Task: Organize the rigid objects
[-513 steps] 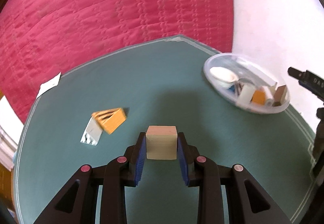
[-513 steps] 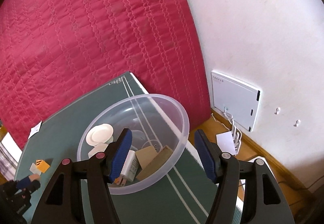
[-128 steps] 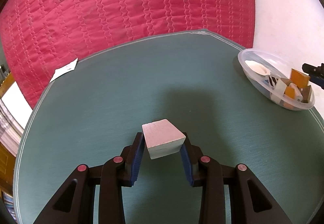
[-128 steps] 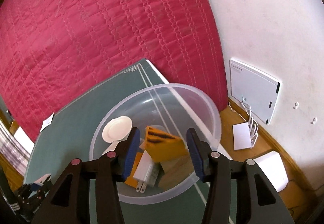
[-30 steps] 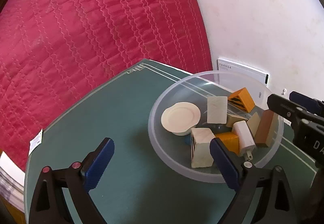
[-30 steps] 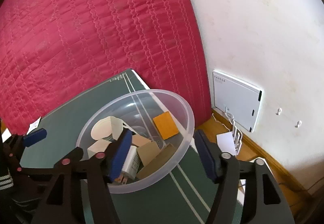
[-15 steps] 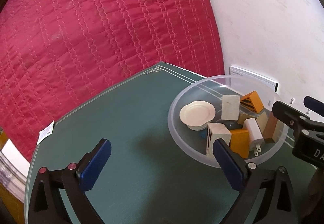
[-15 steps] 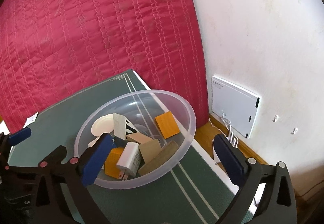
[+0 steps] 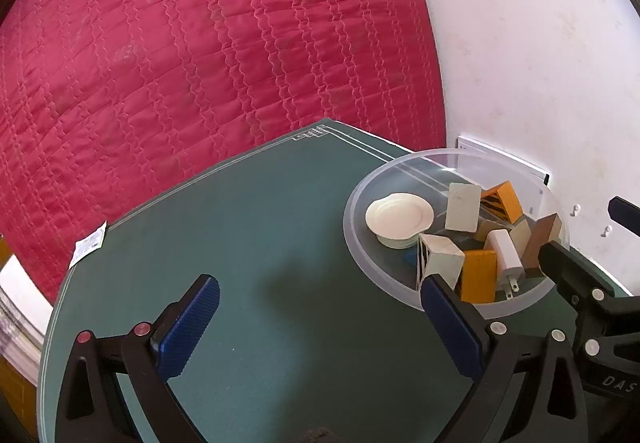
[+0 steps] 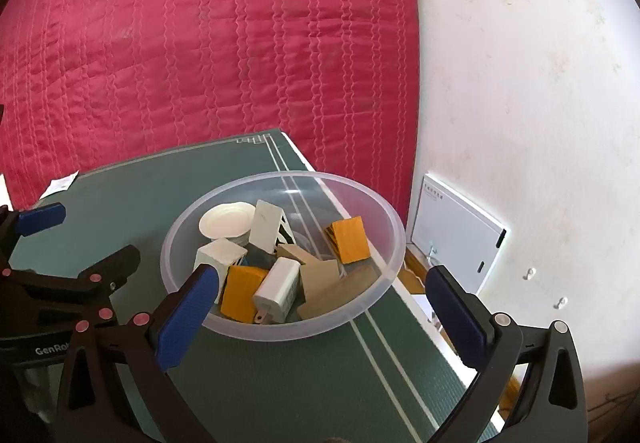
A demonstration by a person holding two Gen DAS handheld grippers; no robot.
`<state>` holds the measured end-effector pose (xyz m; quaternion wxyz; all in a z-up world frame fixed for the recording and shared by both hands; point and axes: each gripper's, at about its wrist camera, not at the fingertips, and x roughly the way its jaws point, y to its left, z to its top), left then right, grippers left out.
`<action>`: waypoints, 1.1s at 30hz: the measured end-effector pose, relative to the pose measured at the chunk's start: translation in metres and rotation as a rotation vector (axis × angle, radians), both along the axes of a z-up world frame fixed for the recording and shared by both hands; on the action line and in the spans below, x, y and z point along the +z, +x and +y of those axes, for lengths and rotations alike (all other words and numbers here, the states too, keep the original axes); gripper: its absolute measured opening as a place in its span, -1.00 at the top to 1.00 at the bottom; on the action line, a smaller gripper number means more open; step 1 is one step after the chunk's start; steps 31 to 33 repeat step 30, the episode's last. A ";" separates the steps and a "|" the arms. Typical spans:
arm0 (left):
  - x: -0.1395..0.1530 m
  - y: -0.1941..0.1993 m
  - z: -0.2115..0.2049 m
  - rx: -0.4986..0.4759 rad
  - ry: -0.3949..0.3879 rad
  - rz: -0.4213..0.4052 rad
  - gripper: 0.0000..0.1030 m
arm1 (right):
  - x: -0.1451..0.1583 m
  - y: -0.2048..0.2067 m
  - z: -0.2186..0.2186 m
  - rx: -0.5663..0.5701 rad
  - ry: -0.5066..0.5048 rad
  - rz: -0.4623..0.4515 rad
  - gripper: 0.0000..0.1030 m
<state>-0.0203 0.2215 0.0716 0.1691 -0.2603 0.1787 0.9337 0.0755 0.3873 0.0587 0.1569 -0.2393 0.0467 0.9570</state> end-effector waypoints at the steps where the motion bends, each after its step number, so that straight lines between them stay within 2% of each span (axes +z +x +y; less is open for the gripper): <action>1: 0.000 0.001 0.000 0.001 -0.001 0.003 -0.99 | -0.001 0.000 0.000 -0.002 -0.003 -0.003 -1.00; 33: -0.007 0.002 -0.001 0.001 -0.029 -0.002 -0.99 | -0.003 -0.001 0.002 -0.010 -0.030 -0.018 -1.00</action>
